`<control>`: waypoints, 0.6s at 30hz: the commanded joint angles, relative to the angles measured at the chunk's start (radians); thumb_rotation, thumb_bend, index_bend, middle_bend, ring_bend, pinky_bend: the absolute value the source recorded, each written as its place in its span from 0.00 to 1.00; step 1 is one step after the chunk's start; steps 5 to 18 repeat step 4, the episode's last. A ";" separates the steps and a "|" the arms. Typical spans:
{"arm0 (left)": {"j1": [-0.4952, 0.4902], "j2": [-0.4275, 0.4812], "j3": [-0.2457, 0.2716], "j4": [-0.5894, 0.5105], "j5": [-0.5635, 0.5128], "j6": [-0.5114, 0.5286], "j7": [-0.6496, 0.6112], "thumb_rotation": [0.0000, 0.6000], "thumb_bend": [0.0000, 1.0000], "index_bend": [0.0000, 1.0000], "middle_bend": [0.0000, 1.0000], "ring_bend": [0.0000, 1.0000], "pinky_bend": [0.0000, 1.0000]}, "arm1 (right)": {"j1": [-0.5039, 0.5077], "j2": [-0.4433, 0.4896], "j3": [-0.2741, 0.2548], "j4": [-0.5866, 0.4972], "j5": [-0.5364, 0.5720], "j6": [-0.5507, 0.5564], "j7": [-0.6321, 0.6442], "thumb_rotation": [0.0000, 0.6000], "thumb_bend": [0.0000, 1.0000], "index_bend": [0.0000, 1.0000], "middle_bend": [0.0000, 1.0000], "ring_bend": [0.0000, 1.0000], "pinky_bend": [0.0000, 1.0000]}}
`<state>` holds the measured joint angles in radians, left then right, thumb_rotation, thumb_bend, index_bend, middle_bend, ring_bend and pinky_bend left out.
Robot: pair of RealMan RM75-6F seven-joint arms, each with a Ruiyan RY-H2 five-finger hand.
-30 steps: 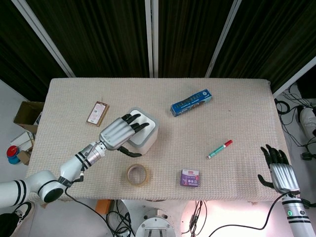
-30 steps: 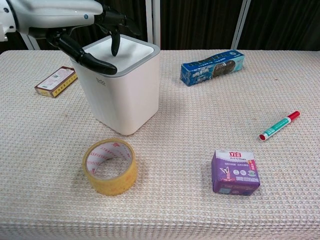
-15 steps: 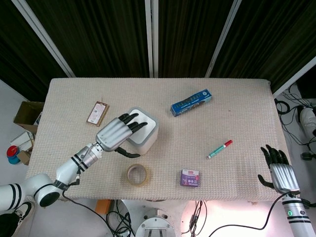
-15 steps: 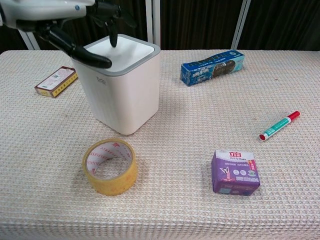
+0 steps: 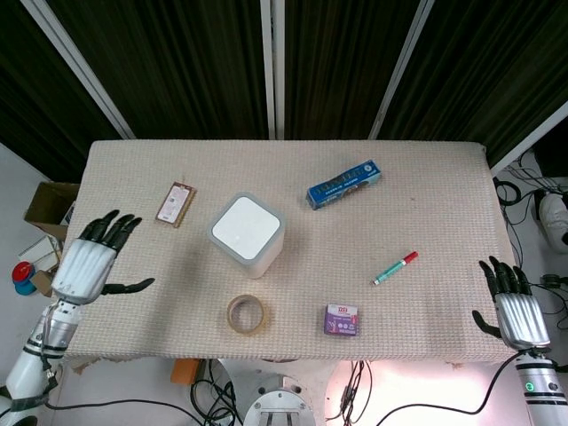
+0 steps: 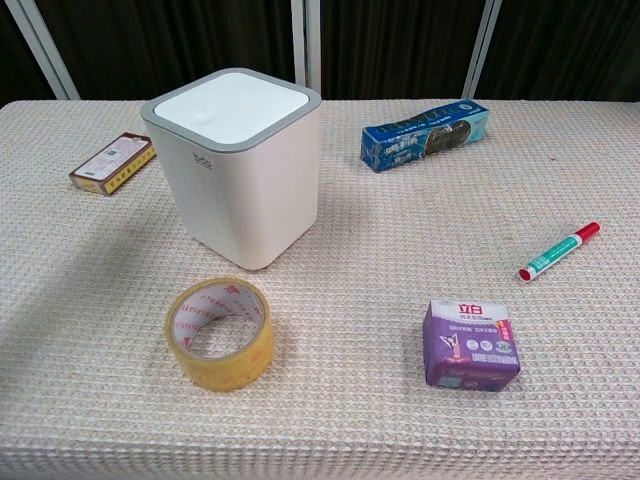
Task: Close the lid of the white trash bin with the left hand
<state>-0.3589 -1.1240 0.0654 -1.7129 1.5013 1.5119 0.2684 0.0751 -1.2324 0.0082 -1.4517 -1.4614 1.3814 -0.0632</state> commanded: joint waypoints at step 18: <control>0.219 -0.138 0.084 0.282 0.046 0.179 -0.203 0.16 0.07 0.12 0.14 0.08 0.23 | -0.001 -0.010 0.012 0.008 0.008 0.010 -0.026 1.00 0.22 0.00 0.00 0.00 0.00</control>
